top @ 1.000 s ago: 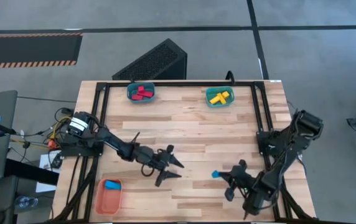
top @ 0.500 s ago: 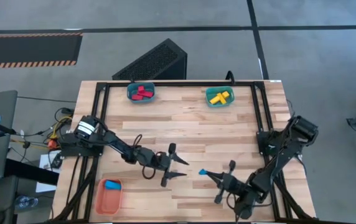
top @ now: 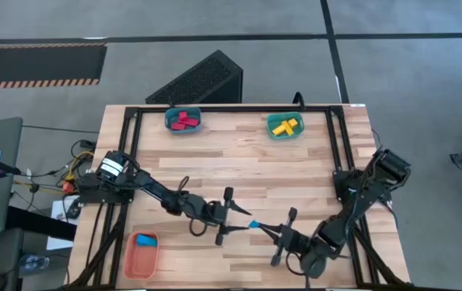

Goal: Sort & place blocks by color
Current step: Put the blue block into the orange bin

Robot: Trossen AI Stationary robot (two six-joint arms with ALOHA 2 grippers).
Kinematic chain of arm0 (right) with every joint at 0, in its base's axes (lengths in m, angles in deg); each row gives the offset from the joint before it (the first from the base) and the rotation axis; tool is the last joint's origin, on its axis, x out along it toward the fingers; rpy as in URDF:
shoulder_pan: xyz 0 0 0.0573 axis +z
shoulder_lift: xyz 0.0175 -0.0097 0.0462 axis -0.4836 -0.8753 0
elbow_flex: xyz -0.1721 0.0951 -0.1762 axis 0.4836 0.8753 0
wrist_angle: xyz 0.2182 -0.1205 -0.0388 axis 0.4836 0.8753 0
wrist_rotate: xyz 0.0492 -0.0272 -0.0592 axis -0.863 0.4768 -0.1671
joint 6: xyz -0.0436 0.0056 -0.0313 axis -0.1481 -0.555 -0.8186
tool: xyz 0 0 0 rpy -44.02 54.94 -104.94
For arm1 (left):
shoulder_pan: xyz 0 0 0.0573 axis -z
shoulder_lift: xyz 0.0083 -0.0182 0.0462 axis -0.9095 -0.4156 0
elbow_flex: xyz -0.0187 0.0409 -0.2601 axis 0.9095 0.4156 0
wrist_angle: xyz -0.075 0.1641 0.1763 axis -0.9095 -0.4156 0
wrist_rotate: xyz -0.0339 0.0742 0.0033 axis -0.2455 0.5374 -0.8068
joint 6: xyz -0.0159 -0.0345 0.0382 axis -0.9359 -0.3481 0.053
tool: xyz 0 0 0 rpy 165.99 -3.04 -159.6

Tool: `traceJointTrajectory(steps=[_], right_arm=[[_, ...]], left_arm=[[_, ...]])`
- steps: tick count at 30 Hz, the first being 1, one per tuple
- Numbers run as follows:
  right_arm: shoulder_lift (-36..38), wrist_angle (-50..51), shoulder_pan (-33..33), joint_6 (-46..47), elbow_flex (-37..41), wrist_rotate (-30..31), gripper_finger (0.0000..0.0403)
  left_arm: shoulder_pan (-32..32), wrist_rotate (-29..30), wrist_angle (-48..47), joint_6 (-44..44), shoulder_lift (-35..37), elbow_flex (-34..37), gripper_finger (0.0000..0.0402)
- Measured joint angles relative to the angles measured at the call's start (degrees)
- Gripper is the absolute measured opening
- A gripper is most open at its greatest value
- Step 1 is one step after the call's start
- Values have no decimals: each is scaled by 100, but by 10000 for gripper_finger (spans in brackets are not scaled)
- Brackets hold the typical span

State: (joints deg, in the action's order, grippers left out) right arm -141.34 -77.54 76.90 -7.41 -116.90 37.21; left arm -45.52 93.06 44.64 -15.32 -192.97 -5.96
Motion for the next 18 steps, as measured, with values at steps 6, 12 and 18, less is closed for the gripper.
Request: traceJointTrajectory(steps=[6, 12, 18], right_arm=[[0, -479, -226, -835, 0, -646, 4], [2, -644, -340, -1016, 0, -741, 3], [0, -795, -382, -1009, 4, -711, 20]], left_arm=[[3, -57, -115, -173, 0, -131, 196], [144, 85, -198, -281, 0, -145, 144], [79, 221, -1322, -989, 423, -141, 24]])
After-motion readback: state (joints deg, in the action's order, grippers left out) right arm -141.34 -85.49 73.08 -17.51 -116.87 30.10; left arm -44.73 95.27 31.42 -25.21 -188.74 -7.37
